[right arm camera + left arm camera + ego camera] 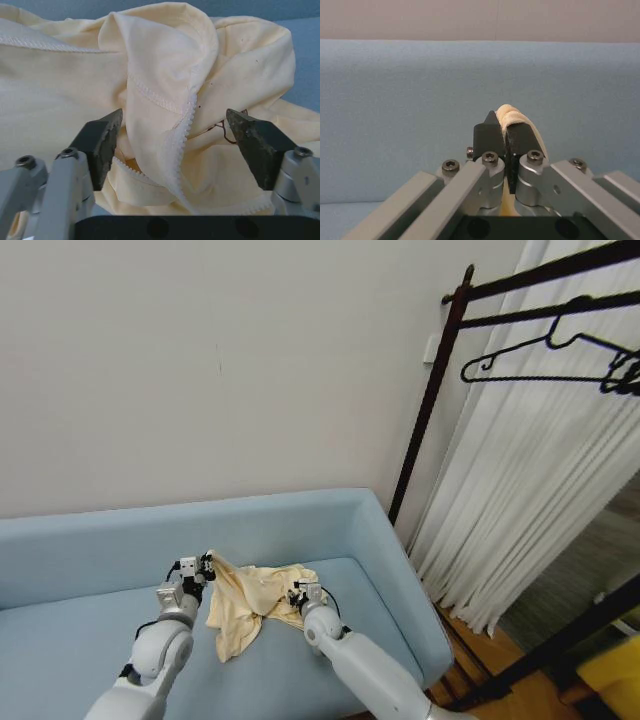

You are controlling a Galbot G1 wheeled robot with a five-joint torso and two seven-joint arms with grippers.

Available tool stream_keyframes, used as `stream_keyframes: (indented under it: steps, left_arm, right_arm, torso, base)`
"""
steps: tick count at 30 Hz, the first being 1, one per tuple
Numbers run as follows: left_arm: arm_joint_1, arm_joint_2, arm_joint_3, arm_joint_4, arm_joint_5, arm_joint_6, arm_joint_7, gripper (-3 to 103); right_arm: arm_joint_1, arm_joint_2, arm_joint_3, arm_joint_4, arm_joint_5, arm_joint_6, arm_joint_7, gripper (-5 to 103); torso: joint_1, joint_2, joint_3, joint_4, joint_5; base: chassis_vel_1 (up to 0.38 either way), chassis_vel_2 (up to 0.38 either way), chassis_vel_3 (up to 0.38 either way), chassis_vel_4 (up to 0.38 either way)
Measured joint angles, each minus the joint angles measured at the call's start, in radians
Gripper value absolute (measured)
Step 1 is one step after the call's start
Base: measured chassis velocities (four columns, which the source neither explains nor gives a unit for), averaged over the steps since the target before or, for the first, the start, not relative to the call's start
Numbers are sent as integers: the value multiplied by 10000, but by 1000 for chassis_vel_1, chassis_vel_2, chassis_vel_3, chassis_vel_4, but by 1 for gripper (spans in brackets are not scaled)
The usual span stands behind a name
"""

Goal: Pick up the clothes from the sofa and hang them on the clothes hanger.

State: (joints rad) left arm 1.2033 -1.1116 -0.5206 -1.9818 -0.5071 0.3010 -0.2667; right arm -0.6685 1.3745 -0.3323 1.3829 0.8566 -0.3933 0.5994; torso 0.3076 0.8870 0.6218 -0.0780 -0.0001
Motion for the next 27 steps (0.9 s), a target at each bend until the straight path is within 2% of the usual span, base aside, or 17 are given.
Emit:
stream_keyframes:
  steps: [2,4,8,10,14,15,16,17,19,20,23,27]
  left_arm:
    - [-4,-15,24,1,0,2,0,1]
    - [-4,-16,31,1,0,3,0,1]
    - [7,-55,37,-4,0,9,0,1]
    - [12,-66,40,-7,1,11,0,1]
    - [16,-97,60,-19,6,22,0,1]
    - [16,-97,60,-19,6,22,0,1]
    - [14,-97,61,-19,7,23,0,1]
    - [13,-97,61,-21,7,24,0,1]
    - [13,-95,61,-35,8,27,0,1]
    - [13,-95,61,-35,8,27,0,1]
    - [25,-94,57,-49,10,31,0,1]
    - [37,-110,55,-70,12,35,-1,1]
  right_arm:
    - [40,144,-13,-317,-105,41,-23,79]
    - [49,209,-8,-464,-181,71,-44,79]
    - [58,338,39,-806,-505,230,-233,58]
    - [59,345,40,-835,-544,247,-262,58]
    - [65,361,36,-897,-622,278,-345,37]
    - [65,361,36,-897,-622,278,-345,37]
    - [65,369,34,-918,-642,288,-376,32]
    - [65,375,34,-933,-662,300,-413,32]
    - [66,380,34,-956,-684,327,-485,21]
    - [66,380,34,-956,-684,327,-485,21]
    - [65,386,34,-997,-732,368,-551,5]
    - [57,387,45,-1009,-765,409,-593,1]
  torso:
    - [-1,0,-1,0,1]
    - [0,0,0,0,0]
    - [0,0,-1,1,0]
    - [0,0,0,1,1]
    - [-1,0,0,0,1]
    - [-1,0,0,0,1]
    - [-1,0,0,0,1]
    - [0,-1,0,0,1]
    - [0,-1,-1,0,1]
    - [0,-1,-1,0,1]
    - [0,-3,0,0,1]
    - [-1,-2,0,1,1]
  base:
    - [0,0,0,0]
    - [0,0,0,0]
    - [0,0,0,0]
    - [0,0,0,0]
    - [0,0,0,0]
    - [0,0,0,0]
    - [0,0,0,0]
    - [0,0,0,0]
    - [0,0,0,0]
    - [0,0,0,0]
    - [0,0,0,0]
    - [0,0,0,0]
